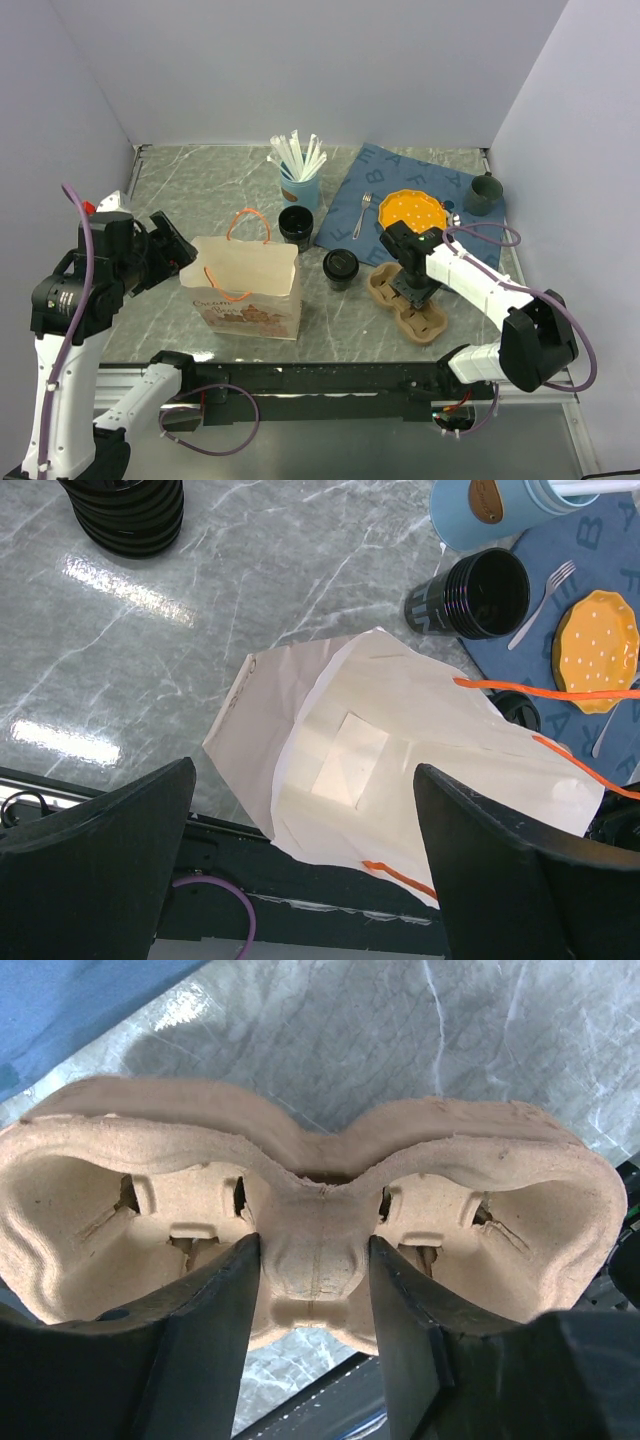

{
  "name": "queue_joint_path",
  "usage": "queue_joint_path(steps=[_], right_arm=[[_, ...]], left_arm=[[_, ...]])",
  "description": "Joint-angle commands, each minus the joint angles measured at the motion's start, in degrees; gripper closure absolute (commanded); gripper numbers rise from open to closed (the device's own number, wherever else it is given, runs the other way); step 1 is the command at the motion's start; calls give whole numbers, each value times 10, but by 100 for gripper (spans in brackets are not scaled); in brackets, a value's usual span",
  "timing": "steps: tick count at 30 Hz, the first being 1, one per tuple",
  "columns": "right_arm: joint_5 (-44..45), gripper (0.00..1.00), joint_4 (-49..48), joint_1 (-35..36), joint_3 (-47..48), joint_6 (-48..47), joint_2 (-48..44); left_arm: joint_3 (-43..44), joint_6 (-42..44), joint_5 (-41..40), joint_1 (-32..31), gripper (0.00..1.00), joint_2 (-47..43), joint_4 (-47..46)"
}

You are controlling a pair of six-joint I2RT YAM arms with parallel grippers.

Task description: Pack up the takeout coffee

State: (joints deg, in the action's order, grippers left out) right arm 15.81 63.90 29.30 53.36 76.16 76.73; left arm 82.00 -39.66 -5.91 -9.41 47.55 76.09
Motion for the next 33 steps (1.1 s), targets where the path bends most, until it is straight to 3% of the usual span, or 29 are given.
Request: queue_joint_path(steps=[1,10,22,28,33], right_arm=[[18,54,11,-4,18,-2,-19],[19,59,13,-4,15,-8,-36],[39,59,73,-1,118,-79,-92],[-18,59,38,22,263,-164,-125],[-23,61,52,127,437,-168,-70]], left_arm=[[17,3,1,1,3,-5,-1],[23,5,-2,1,3,-4,5],[19,15,-1,1,1,-5,-1],[-10,18,14,1,7,-26,-12],[-64,13,20,1,16,-47,-38]])
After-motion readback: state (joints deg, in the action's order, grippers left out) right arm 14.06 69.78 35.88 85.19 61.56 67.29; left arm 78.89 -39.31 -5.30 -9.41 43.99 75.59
